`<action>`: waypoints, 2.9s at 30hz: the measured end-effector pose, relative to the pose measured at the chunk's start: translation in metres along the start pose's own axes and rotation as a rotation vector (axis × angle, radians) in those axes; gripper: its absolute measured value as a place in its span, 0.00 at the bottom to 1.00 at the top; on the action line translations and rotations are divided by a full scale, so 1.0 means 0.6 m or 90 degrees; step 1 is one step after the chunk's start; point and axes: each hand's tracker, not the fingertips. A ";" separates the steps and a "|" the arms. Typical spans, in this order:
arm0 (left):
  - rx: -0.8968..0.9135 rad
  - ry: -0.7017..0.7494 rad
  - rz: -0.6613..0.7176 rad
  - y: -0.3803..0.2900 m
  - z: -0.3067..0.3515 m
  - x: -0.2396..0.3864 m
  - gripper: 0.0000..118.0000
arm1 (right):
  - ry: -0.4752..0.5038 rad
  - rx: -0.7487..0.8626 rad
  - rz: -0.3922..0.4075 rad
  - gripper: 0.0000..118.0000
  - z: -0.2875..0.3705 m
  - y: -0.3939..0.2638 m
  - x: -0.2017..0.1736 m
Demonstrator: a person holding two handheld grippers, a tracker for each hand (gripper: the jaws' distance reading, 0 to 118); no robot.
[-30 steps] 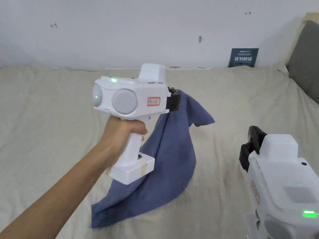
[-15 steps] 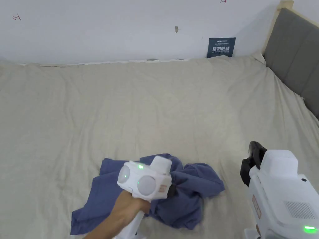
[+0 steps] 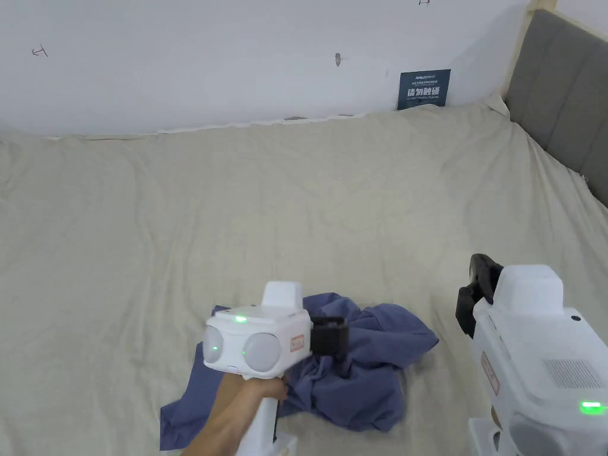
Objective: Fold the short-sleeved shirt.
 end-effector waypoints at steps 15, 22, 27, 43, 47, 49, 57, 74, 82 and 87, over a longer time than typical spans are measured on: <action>0.424 0.282 -0.049 0.049 0.268 -0.108 0.73 | 0.027 0.083 0.009 0.01 0.031 0.078 -0.042; 0.411 0.277 -0.036 0.042 0.282 -0.141 0.00 | 0.033 0.094 0.010 0.01 0.031 0.086 -0.050; 0.387 0.278 -0.023 0.042 0.273 -0.145 0.00 | 0.036 0.094 0.013 0.01 0.029 0.089 -0.053; -0.064 0.179 0.107 -0.105 0.108 -0.203 0.00 | 0.036 0.053 0.016 0.01 0.010 0.053 -0.053; -0.098 0.170 0.148 -0.152 0.084 -0.215 0.42 | 0.039 0.037 0.016 0.01 0.003 0.042 -0.054; -0.115 0.176 0.174 -0.170 0.073 -0.226 0.94 | 0.039 0.030 0.017 0.01 -0.001 0.036 -0.054; -0.174 0.220 0.151 -0.199 0.017 -0.230 0.60 | 0.035 0.004 0.013 0.01 -0.018 0.021 -0.046; -0.047 0.140 0.158 -0.158 0.081 -0.212 0.07 | 0.033 -0.462 -0.039 0.78 -0.292 -0.133 -0.004; -0.059 0.128 0.158 -0.151 0.068 -0.224 0.07 | 0.063 -0.570 -0.023 0.46 -0.358 -0.210 -0.022; -0.059 0.127 0.168 -0.149 0.065 -0.228 0.07 | 0.104 -0.503 0.026 0.09 -0.333 -0.197 -0.034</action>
